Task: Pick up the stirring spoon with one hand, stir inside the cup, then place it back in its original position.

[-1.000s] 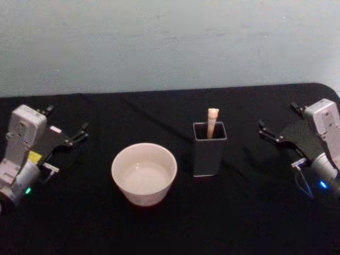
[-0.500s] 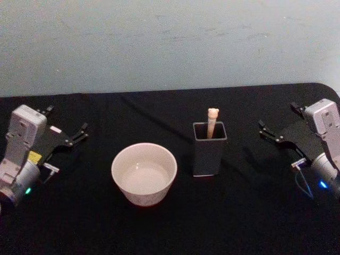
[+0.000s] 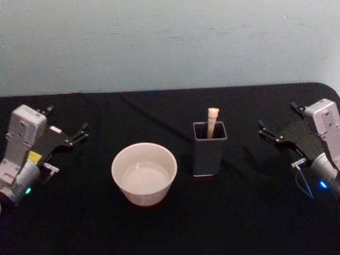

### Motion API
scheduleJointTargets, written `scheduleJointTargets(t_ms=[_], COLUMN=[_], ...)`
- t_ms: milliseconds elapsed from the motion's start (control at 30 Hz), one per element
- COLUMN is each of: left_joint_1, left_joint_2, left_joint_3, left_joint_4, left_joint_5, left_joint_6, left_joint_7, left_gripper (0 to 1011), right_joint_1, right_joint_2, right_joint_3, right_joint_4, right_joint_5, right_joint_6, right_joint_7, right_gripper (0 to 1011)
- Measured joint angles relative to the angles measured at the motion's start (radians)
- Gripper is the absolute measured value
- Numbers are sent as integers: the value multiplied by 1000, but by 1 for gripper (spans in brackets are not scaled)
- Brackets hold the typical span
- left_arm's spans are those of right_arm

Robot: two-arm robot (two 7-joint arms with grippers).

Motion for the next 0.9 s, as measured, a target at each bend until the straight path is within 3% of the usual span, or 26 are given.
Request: scheduleJointTargets(t_ms=[533, 900], left_joint_1=[0, 0], left_joint_2=[0, 0], left_joint_3=[0, 0], left_joint_4=[0, 0], left_joint_5=[0, 0], left_joint_6=[0, 0], left_joint_7=[0, 0], left_gripper=[1001, 1001], right_joint_1=[0, -19], right_joint_2=[-1, -1], right_joint_3=[2, 44], right_joint_4=[0, -38], right_joint_5=[0, 58], right_joint_6=[0, -18], right_joint_7=[1, 97], right_gripper=[1000, 1000])
